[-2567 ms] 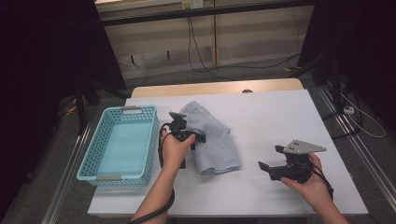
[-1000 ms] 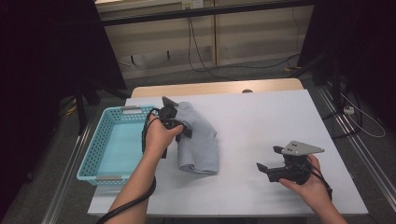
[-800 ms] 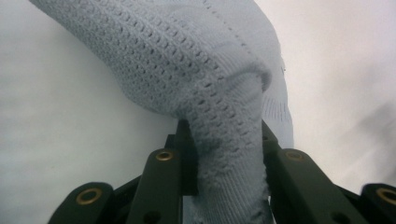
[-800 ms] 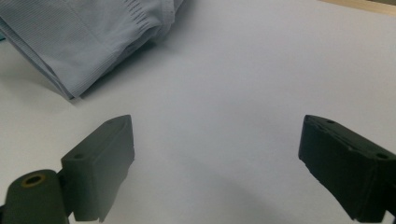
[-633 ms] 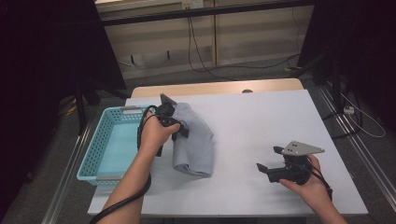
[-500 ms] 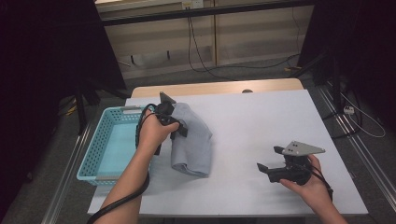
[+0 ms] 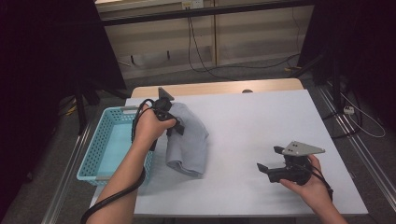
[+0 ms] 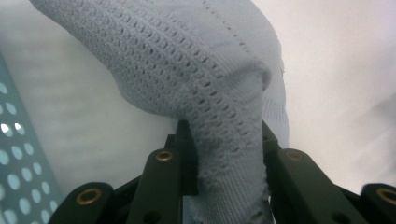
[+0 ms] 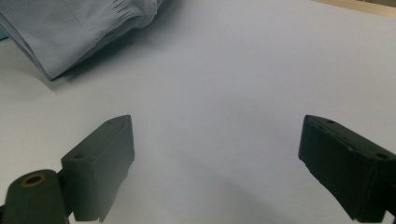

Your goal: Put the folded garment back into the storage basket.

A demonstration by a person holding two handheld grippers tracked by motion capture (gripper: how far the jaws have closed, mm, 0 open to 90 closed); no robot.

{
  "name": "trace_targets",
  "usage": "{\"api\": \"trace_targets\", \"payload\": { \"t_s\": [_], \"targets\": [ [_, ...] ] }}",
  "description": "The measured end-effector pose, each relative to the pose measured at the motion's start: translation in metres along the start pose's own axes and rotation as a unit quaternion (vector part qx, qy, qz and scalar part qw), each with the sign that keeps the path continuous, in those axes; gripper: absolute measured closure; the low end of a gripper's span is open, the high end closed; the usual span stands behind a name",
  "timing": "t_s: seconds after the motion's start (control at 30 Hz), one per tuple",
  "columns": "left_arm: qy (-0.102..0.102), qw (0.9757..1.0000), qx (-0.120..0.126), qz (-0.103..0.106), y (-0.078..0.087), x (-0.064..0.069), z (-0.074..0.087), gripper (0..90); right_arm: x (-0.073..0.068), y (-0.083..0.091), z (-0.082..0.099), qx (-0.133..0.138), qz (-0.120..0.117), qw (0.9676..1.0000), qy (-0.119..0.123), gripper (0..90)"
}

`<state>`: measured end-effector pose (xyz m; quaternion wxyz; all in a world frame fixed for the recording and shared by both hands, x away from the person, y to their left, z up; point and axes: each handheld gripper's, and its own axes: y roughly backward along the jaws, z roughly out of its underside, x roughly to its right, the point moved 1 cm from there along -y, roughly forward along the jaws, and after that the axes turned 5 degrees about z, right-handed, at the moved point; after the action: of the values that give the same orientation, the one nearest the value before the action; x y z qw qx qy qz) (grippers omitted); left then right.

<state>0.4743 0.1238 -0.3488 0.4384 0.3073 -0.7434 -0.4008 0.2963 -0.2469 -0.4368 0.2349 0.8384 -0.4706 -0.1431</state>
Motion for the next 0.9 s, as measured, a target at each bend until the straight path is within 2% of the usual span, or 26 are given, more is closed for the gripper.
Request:
{"api": "trace_targets", "payload": {
  "t_s": [0.73,0.9],
  "targets": [
    [-0.025,0.9993,-0.014,-0.024,0.027,0.004,-0.015,71.9,-0.001,-0.001,0.002,-0.004,-0.002,1.0000,0.001,10.6],
    [-0.035,0.9990,-0.020,-0.022,0.032,0.006,-0.016,71.8,0.000,0.001,0.002,-0.001,0.000,1.0000,-0.001,10.6]
  ]
}}
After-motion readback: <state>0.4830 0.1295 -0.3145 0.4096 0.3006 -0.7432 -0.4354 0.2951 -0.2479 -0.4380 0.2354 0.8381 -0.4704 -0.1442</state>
